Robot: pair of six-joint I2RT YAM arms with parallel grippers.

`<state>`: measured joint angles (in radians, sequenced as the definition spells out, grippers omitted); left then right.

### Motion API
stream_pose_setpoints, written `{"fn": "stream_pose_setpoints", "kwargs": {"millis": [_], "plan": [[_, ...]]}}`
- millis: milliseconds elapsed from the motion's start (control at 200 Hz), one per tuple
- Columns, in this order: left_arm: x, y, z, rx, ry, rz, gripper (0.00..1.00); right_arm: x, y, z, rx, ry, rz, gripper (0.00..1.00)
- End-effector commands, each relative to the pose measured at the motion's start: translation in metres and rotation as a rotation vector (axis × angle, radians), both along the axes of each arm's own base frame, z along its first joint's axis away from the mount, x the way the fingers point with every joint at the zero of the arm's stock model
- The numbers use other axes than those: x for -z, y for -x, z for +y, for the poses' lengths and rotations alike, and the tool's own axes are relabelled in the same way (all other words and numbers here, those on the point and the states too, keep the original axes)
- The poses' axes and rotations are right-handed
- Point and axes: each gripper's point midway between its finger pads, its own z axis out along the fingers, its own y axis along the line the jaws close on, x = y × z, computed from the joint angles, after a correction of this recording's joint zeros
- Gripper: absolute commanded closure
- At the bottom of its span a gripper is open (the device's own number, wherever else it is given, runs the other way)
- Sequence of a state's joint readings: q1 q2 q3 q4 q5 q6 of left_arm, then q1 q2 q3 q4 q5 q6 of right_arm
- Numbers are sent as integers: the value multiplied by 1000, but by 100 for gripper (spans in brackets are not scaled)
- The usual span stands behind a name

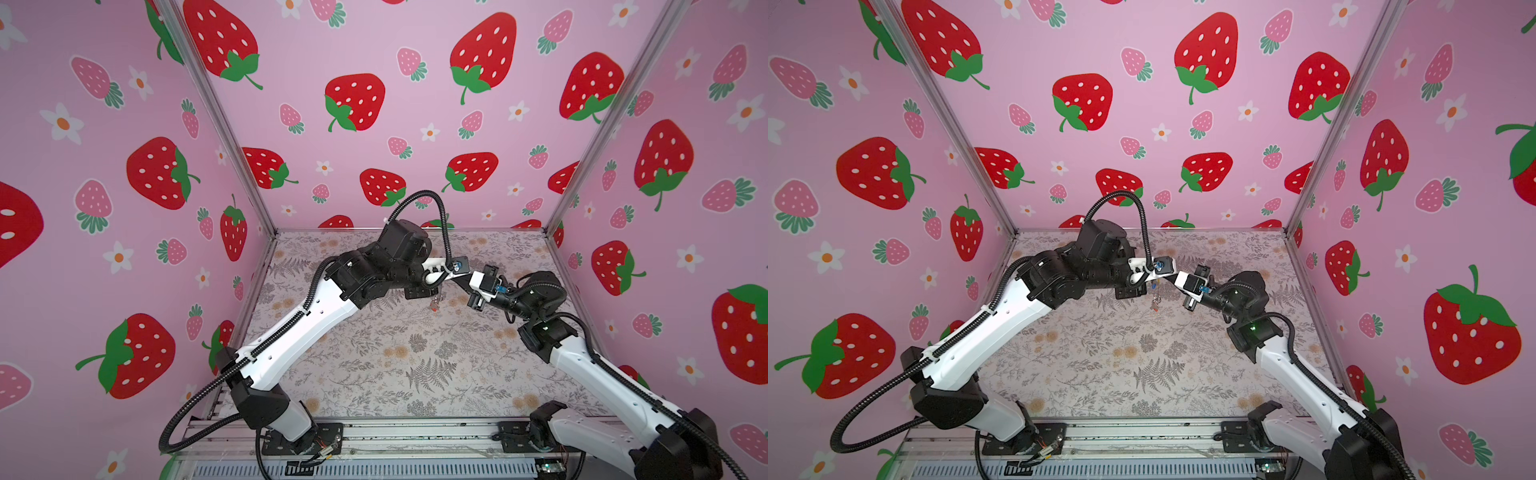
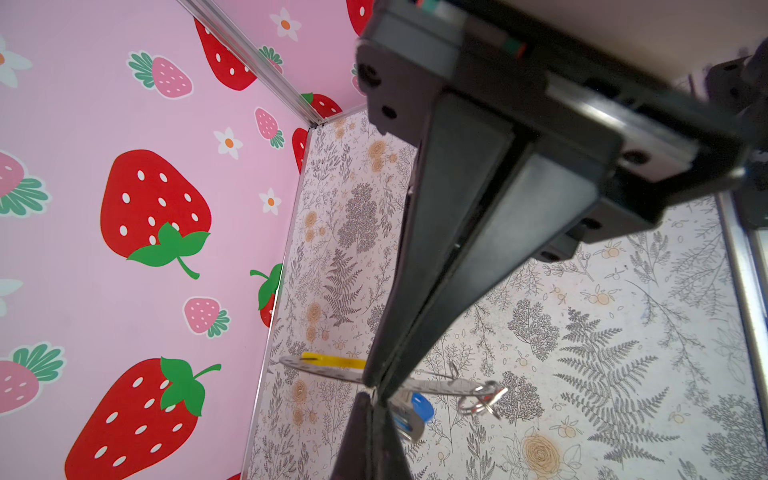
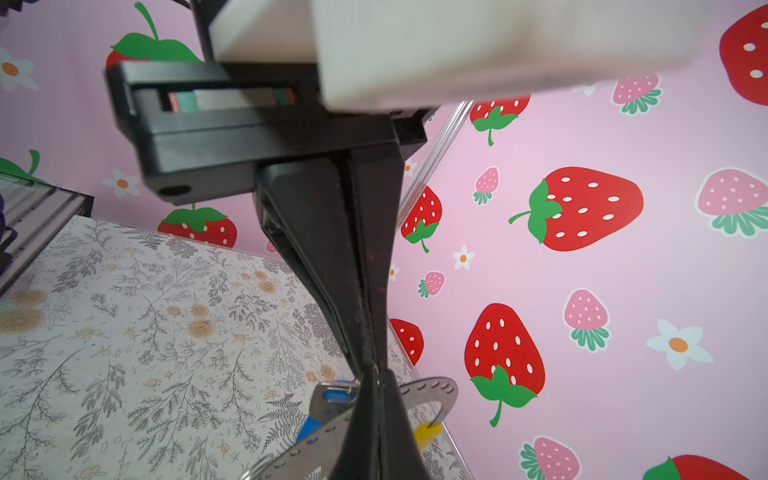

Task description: Put the keys on the keyring

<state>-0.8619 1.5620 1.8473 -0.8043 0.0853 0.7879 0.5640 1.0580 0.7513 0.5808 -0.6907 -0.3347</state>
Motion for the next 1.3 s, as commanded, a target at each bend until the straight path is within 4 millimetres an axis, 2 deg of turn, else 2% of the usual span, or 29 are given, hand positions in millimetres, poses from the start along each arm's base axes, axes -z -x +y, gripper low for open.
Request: {"fn": "stream_pose_setpoints", "kwargs": {"millis": [0,45,105,205,260,420,560,740,950,1295], "plan": [[-22,7,-2,27,83,-26,80,-6,2,-1,-7,-37,-5,100],[-22,5,0,17,93,-25,71,-9,3,-1,-8,-50,-8,100],[-24,2,4,-8,121,-25,63,-12,4,-3,-10,-68,-7,100],[-26,-7,14,-69,187,-14,60,-18,5,-4,-6,-95,-7,100],[-27,-4,15,-63,238,13,59,-21,6,-5,-10,-113,-7,100],[-22,-4,19,-105,331,84,60,-32,8,-7,-25,-166,0,100],[-17,-3,13,-109,387,141,59,-36,10,-8,-32,-184,-2,100],[-19,-3,8,-96,449,191,61,-41,12,-9,-37,-201,-7,100],[-17,-3,1,-73,474,228,71,-43,14,-10,-39,-208,-14,100],[-9,-2,-5,-57,469,271,71,-50,15,-13,-29,-228,-35,100]]}}
